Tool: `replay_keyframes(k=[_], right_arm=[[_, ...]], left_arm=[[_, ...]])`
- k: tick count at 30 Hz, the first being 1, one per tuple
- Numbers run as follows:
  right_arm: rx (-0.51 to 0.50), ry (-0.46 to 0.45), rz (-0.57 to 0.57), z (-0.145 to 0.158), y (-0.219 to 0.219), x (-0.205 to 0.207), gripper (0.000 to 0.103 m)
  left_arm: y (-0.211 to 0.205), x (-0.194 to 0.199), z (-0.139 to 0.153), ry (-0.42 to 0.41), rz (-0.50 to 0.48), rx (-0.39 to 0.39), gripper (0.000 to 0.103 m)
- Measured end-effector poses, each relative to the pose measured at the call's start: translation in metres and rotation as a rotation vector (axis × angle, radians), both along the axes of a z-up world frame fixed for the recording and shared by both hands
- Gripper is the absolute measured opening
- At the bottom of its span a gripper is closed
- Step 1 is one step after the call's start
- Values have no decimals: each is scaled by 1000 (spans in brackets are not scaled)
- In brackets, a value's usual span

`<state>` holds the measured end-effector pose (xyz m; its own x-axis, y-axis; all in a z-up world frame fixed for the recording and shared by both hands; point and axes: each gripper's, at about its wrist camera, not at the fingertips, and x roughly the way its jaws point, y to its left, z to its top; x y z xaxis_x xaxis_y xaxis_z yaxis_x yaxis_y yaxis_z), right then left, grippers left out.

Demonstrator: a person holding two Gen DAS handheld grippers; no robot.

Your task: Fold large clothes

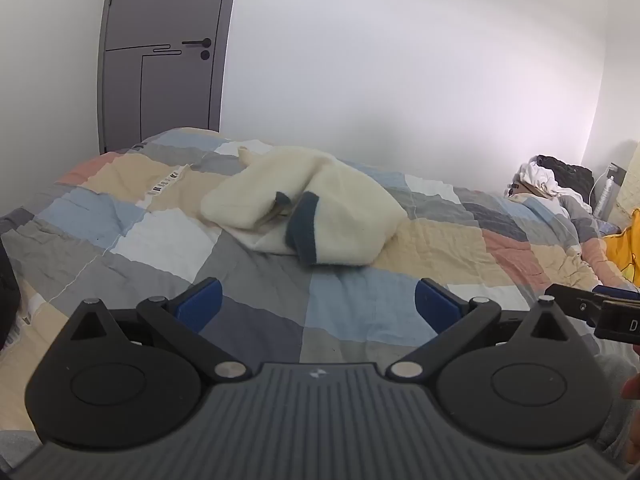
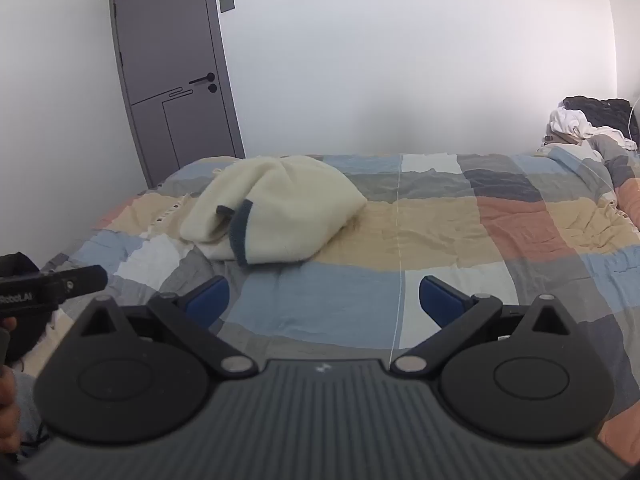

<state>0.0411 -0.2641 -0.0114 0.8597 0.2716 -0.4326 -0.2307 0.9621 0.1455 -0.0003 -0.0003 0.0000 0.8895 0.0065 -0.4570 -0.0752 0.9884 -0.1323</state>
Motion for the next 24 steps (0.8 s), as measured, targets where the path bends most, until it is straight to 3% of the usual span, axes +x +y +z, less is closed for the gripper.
replay_keyframes(k=[24], right_arm=[[-23,-1,-4,-2,3,7,103]], left_arm=[[-2,10,8,-5,-5,-1,103]])
